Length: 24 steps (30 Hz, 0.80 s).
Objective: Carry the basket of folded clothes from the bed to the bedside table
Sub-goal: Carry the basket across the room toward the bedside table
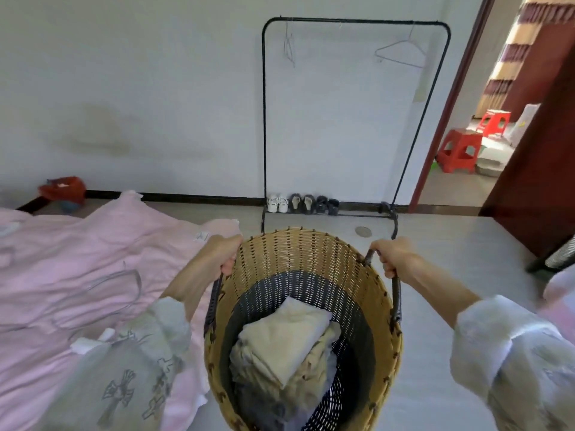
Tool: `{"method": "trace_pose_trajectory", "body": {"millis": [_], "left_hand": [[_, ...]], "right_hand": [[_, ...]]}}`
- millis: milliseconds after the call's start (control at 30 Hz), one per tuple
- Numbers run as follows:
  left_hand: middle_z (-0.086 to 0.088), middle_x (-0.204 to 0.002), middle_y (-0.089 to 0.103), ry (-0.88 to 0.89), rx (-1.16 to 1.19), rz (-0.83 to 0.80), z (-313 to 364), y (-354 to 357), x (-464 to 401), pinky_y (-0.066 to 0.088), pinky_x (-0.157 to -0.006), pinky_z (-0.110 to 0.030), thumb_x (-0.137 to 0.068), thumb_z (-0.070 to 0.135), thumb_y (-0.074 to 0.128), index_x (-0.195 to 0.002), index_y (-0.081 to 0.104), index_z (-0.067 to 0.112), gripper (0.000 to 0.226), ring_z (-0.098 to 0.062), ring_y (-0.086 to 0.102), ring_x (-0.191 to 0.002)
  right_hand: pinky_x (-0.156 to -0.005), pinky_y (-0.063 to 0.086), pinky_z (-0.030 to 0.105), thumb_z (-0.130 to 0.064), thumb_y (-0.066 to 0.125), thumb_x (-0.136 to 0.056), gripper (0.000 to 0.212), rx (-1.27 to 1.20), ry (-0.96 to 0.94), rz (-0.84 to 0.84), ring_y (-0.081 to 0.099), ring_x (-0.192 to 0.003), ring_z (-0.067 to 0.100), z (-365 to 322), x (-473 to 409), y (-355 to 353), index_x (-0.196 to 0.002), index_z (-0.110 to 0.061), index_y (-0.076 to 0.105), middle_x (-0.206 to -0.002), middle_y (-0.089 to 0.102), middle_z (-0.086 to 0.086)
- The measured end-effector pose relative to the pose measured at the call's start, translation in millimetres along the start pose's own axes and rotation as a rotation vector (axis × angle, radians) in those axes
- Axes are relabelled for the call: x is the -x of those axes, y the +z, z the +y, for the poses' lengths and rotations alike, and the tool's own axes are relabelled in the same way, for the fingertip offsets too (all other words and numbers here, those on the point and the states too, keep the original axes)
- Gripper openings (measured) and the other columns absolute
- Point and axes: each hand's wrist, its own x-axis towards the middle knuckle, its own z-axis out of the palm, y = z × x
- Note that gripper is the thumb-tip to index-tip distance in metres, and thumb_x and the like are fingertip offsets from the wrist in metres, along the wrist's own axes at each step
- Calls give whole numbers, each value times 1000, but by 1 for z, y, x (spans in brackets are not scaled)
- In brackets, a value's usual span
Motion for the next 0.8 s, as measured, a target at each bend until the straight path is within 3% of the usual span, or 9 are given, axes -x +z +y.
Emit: {"method": "trace_pose_trajectory", "body": {"millis": [67, 100, 167, 233, 300, 433, 633, 800], "left_hand": [[7, -32, 30, -14, 47, 35, 17, 3, -42, 16, -30, -15, -90, 14, 45, -55, 38, 16, 35, -7, 22, -26], [8, -28, 29, -20, 64, 51, 28, 4, -66, 16, -30, -14, -90, 15, 45, -54, 38, 17, 37, -6, 21, -23], [8, -25, 28, -22, 100, 73, 47, 9, -113, 16, -29, -12, -91, 17, 45, -54, 38, 17, 37, -5, 21, -21], [9, -24, 27, -28, 137, 104, 65, 17, -161, 15, -28, -10, -90, 15, 45, -54, 37, 17, 36, -4, 20, -20], [9, -24, 27, -41, 164, 130, 79, 21, -196, 14, -29, -10, -89, 14, 44, -54, 37, 18, 36, -4, 19, -20], [8, -24, 27, -76, 229, 189, 108, 27, -275, 16, -27, -12, -89, 15, 42, -53, 35, 19, 37, -3, 20, -20], [8, -24, 26, -129, 299, 311, 154, 23, -415, 17, -29, -8, -86, 10, 43, -53, 35, 17, 35, -4, 19, -19], [9, -25, 29, -135, 280, 290, 185, -4, -545, 18, -27, -10, -93, 18, 39, -58, 35, 17, 36, -3, 22, -20]], "right_hand": [[-39, 26, 25, -11, 50, -91, 7, -7, -34, -13, 29, -46, 15, -27, -50, 11, -95, -5, 51, -59, 36, 5], [-39, 26, 25, -11, 50, -90, 12, -13, -45, -17, 29, -46, 15, -42, -79, 18, -102, -7, 48, -59, 35, 5], [-41, 25, 26, -8, 49, -89, 4, -17, -83, -45, 28, -46, 15, -73, -130, 29, -86, -7, 48, -58, 35, 6], [-42, 23, 27, -6, 48, -87, 21, -12, -124, -83, 27, -45, 15, -101, -189, 38, -67, -10, 43, -55, 34, 7], [-43, 21, 28, -8, 49, -87, 28, -30, -179, -118, 25, -44, 16, -125, -233, 47, -61, -11, 42, -52, 32, 6], [-45, 25, 25, -14, 50, -87, 32, 14, -273, -121, 32, -46, 17, -190, -329, 71, -56, -10, 43, -53, 40, 5], [-49, 25, 24, -12, 52, -81, 31, 50, -321, -127, 31, -48, 19, -285, -464, 131, -55, -11, 35, -55, 36, 5], [-53, 30, 26, -8, 53, -79, 28, 80, -333, -161, 32, -49, 19, -355, -574, 196, -56, -9, 38, -55, 37, 6]]}}
